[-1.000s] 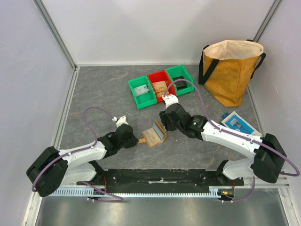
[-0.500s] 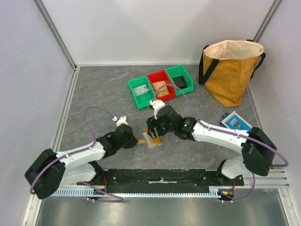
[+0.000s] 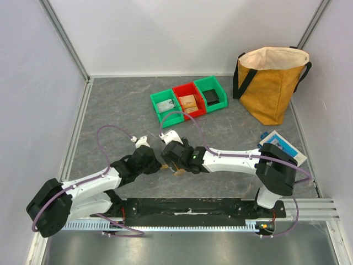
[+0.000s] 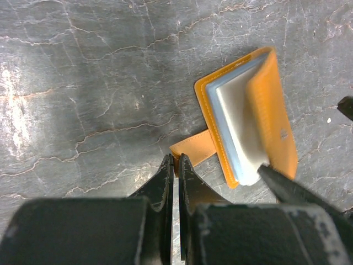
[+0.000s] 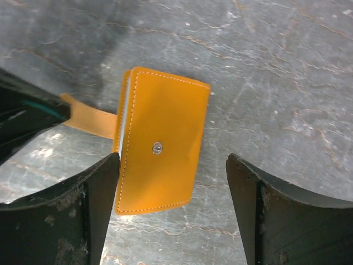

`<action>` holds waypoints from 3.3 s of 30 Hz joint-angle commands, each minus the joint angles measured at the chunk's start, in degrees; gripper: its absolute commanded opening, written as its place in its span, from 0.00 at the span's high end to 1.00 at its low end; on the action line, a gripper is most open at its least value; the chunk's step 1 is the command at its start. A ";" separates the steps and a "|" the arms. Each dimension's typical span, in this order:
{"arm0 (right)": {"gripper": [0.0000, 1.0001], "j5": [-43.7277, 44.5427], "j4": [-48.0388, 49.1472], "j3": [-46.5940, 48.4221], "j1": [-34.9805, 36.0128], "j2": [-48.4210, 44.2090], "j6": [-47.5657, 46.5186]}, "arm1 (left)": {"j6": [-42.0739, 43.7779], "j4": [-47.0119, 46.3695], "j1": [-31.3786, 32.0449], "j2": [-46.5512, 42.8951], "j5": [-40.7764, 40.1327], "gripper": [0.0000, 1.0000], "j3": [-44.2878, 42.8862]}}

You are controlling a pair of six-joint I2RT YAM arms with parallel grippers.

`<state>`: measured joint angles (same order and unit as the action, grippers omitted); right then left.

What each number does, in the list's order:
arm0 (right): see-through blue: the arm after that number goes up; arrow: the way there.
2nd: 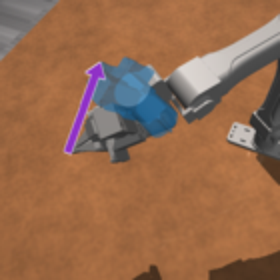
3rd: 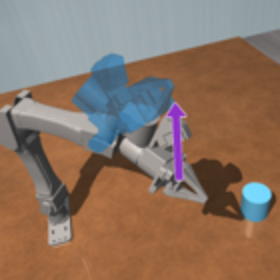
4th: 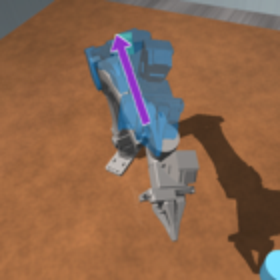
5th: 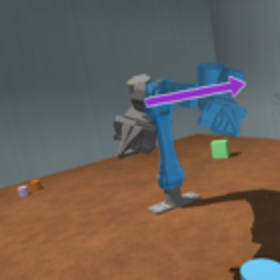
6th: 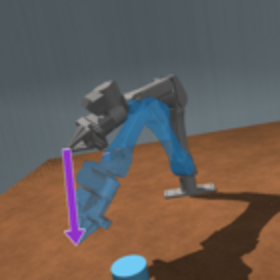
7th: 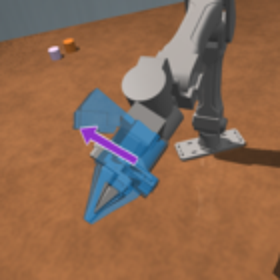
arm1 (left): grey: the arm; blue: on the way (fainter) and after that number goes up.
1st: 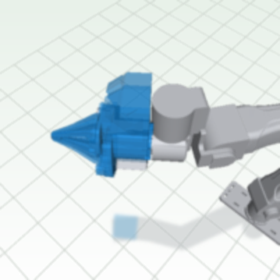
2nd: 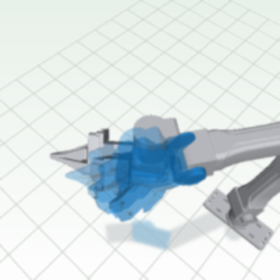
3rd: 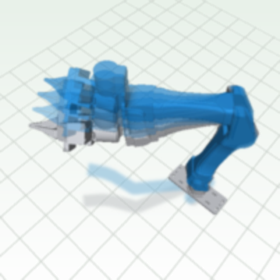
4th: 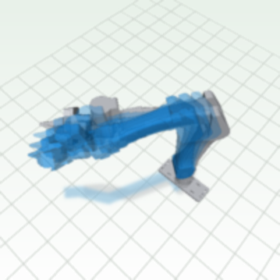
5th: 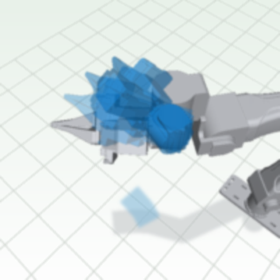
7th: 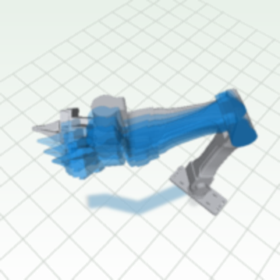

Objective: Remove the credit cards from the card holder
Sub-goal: Open the card holder at the center of the board, then remove the credit card from the card holder.

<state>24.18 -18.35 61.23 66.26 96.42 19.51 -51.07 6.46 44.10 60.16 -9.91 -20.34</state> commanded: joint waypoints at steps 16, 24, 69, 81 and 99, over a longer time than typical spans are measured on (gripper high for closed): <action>0.95 -9.58 5.51 -11.04 -15.01 -4.23 3.08 | 2.91 3.83 -2.34 -1.54 -2.57 0.98 -1.11; 0.96 -16.53 10.08 -15.09 -16.95 -2.73 5.19 | 2.47 3.12 -3.75 -1.10 -1.95 0.90 -0.05; 0.66 -18.21 14.49 -21.42 -18.53 -14.93 7.56 | 3.87 -10.06 -4.63 13.57 15.71 0.66 -5.59; 0.63 -27.32 16.67 -16.85 -15.02 -24.71 2.47 | 3.96 -10.68 -3.93 14.37 15.71 0.70 -5.15; 0.59 -26.56 24.85 -18.08 -13.35 -6.16 3.52 | 4.14 -7.78 -3.93 10.06 13.60 0.72 -3.75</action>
<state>-3.73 3.40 44.01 52.75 88.01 22.76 -48.45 -1.54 39.97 71.18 4.62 -24.88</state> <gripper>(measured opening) 0.437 0.290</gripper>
